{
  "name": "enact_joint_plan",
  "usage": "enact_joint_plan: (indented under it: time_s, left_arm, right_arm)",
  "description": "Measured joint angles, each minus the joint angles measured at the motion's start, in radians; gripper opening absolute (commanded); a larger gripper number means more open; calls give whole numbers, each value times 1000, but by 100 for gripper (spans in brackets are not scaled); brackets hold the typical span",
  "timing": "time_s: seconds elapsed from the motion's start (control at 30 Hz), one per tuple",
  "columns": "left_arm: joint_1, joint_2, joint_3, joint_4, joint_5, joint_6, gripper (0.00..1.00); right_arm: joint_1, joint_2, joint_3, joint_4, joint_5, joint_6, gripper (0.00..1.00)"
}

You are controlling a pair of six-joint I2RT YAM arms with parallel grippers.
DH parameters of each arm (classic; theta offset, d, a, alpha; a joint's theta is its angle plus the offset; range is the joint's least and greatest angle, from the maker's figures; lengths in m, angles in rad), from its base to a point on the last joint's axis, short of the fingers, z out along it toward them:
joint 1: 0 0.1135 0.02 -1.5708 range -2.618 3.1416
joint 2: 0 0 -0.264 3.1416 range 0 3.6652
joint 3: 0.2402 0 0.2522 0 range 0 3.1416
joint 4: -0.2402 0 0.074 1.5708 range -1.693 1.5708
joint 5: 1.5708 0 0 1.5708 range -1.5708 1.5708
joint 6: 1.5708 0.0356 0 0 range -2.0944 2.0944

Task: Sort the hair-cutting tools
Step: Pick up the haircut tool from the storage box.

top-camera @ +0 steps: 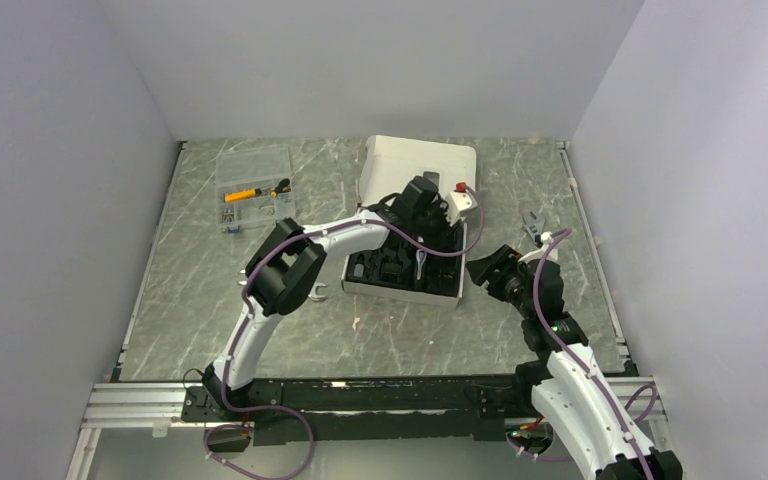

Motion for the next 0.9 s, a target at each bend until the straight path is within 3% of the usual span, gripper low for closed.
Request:
enact_joint_plan:
  time_s: [0.1, 0.37, 0.57, 0.77, 0.9]
  left_arm:
    - [1, -1, -1, 5, 3, -19, 0]
    - [27, -52, -76, 50, 31, -94, 0]
    - [97, -200, -177, 125, 61, -221, 0]
    - [203, -383, -210, 198, 126, -431, 0]
    - [292, -450, -229, 244, 260, -657, 0]
  right_arm:
    - [0, -5, 0, -6, 0, 0, 66]
    - [-1, -10, 2, -7, 0, 0, 66]
    - [-3, 20, 10, 8, -23, -2, 67]
    - [-3, 69, 13, 102, -132, -33, 73]
    - [-3, 59, 13, 243, -244, -56, 78]
